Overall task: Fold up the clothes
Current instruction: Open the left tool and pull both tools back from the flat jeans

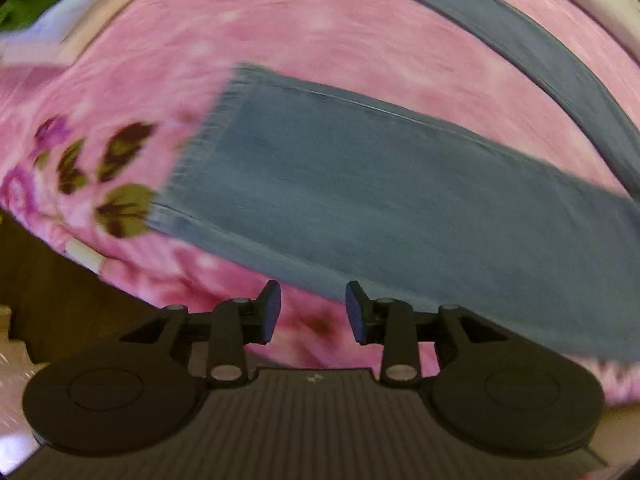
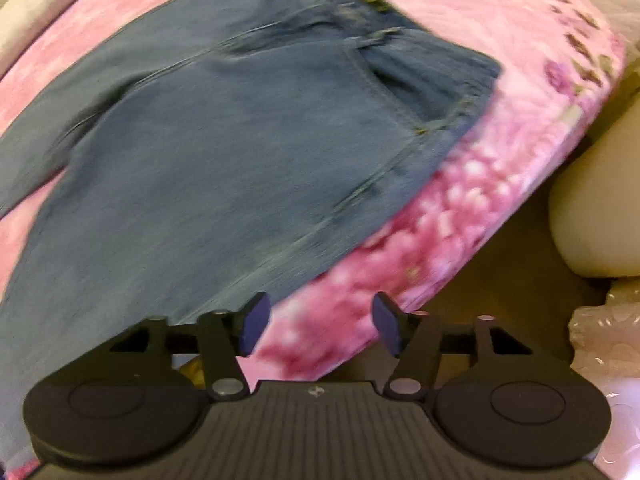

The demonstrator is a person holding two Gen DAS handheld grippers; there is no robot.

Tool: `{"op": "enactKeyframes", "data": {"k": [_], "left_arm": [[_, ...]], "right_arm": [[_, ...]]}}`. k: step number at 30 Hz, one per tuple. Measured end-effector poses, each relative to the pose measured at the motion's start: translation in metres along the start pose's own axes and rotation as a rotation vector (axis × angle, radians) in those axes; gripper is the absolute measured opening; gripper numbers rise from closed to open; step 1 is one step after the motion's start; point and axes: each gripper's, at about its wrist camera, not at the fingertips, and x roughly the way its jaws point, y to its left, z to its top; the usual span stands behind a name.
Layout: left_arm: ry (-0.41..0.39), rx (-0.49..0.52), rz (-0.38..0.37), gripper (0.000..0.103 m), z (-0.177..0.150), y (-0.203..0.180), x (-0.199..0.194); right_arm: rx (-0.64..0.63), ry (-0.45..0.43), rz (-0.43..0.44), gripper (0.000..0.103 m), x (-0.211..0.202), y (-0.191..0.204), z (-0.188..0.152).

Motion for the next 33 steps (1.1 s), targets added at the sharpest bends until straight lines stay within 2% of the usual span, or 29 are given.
{"op": "enactKeyframes", "data": {"k": [3,6,11,15,23,31,33], "left_arm": [[-0.051,0.056,-0.028,0.047,-0.015,-0.049,-0.036],[-0.098,0.081,-0.044,0.049,-0.042,-0.085,-0.069],[-0.157,0.105,-0.064,0.063,-0.098,-0.132,-0.126],[-0.204,0.116,-0.095,0.064,-0.140,-0.161,-0.165],[-0.300,0.101,-0.077,0.067,-0.198,-0.184,-0.229],[-0.327,0.067,-0.037,0.069,-0.230,-0.181,-0.261],[-0.333,0.068,-0.028,0.073,-0.236,-0.180,-0.267]], "right_arm": [[-0.093,0.020,0.021,0.074,-0.017,0.019,-0.006],[-0.193,-0.014,0.047,0.079,-0.047,0.025,-0.014],[-0.318,-0.105,0.102,0.087,-0.110,0.003,-0.031],[-0.363,-0.150,0.113,0.088,-0.152,-0.022,-0.042],[-0.442,-0.204,0.156,0.088,-0.214,-0.050,-0.066],[-0.515,-0.220,0.203,0.088,-0.250,-0.054,-0.090],[-0.524,-0.220,0.204,0.088,-0.254,-0.054,-0.093]]}}
